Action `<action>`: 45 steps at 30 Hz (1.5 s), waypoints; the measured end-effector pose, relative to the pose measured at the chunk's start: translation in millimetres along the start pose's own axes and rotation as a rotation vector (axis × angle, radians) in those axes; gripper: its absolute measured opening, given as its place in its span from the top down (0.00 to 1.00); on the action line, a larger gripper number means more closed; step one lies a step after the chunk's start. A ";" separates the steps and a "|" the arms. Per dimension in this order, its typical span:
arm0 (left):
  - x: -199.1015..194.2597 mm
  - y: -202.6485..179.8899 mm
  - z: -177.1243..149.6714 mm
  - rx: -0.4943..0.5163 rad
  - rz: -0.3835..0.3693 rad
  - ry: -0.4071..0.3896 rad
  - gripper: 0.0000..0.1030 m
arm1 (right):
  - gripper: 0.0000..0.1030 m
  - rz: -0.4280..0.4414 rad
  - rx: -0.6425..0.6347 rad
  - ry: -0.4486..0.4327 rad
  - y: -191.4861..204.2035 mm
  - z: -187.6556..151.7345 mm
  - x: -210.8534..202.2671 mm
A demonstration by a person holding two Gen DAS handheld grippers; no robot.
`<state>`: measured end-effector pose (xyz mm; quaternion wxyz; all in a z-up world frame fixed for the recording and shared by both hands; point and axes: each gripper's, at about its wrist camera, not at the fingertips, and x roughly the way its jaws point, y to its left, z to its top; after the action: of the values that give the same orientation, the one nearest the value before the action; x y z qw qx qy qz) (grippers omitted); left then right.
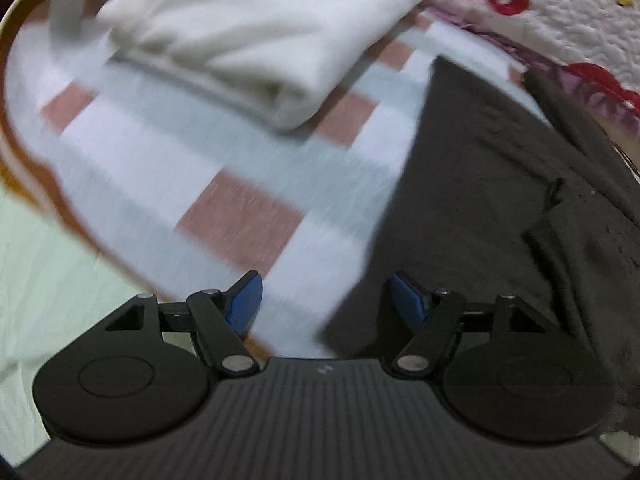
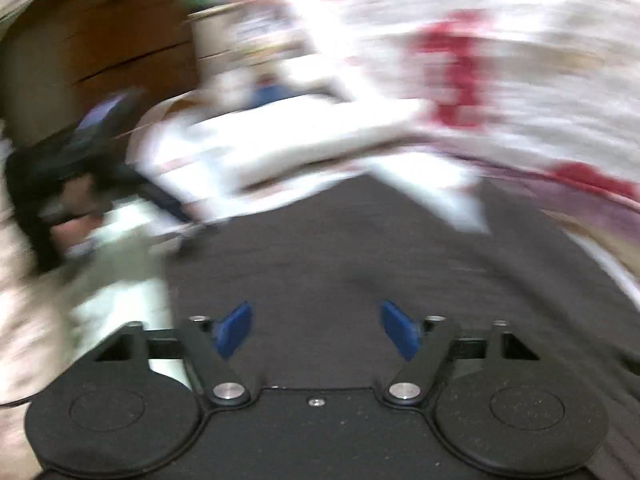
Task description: Fold clothes
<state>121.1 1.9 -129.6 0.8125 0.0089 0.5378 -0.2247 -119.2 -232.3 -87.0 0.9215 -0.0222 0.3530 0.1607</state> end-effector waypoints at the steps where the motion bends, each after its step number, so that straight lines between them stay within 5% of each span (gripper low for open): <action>1: -2.3 8.4 -0.1 -0.053 -0.060 0.007 0.31 | 0.80 0.021 -0.069 0.034 16.0 0.3 11.3; 4: -11.2 27.3 -0.8 -0.174 -0.218 -0.007 0.31 | 0.79 0.024 -0.195 0.084 40.0 -2.0 32.6; 8: -4.4 33.4 -8.0 -0.223 -0.234 0.047 0.31 | 0.52 -0.008 -0.297 0.107 53.1 -6.7 50.6; 10: 0.8 30.9 -6.8 -0.222 -0.238 0.072 0.31 | 0.48 -0.024 -0.348 0.118 59.6 -9.1 59.5; 12: 2.5 25.1 -4.9 -0.204 -0.233 0.072 0.31 | 0.50 -0.040 -0.399 0.130 66.2 -11.4 68.5; 13: 2.9 22.4 -4.8 -0.197 -0.229 0.071 0.31 | 0.65 -0.048 -0.425 0.135 69.4 -12.6 73.0; 14: 2.9 21.1 -4.5 -0.193 -0.229 0.068 0.31 | 0.90 -0.046 -0.346 0.120 57.3 -8.1 70.2; 20: -16.1 15.4 -3.1 -0.143 -0.309 -0.041 0.31 | 0.91 -0.031 0.203 0.015 -26.3 23.3 48.2; 24: -23.3 -3.2 -4.2 -0.057 -0.378 -0.052 0.28 | 0.91 -0.034 0.442 0.037 -71.9 4.8 47.9; 29: -22.6 -32.9 -6.9 0.084 -0.516 -0.015 0.24 | 0.91 -0.005 0.536 0.031 -80.5 -11.4 50.9; 31: -20.3 -43.1 -7.0 0.107 -0.506 -0.016 0.18 | 0.90 0.000 0.521 0.025 -78.2 -12.1 52.6; 35: 2.5 -46.1 0.7 -0.006 -0.418 0.039 0.18 | 0.88 0.019 0.496 0.013 -75.1 -12.6 53.5; 36: 8.1 -44.7 2.8 -0.039 -0.396 0.049 0.23 | 0.88 0.027 0.493 0.009 -75.0 -13.0 53.8; 38: 6.6 -45.0 3.1 -0.040 -0.388 0.024 0.52 | 0.88 0.043 0.485 0.003 -72.9 -13.5 53.5; 39: -0.1 -45.0 2.0 -0.030 -0.387 -0.008 0.88 | 0.88 0.051 0.479 0.001 -70.8 -13.7 52.7; 45: -30.6 -35.1 -7.1 -0.037 -0.357 -0.121 0.95 | 0.88 0.129 0.395 -0.030 -49.5 -10.4 42.5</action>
<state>91.9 -17.0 -97.7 0.7908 -0.1149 0.4848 -0.3555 -80.8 -268.9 -126.4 0.9010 0.1839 0.3644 0.1471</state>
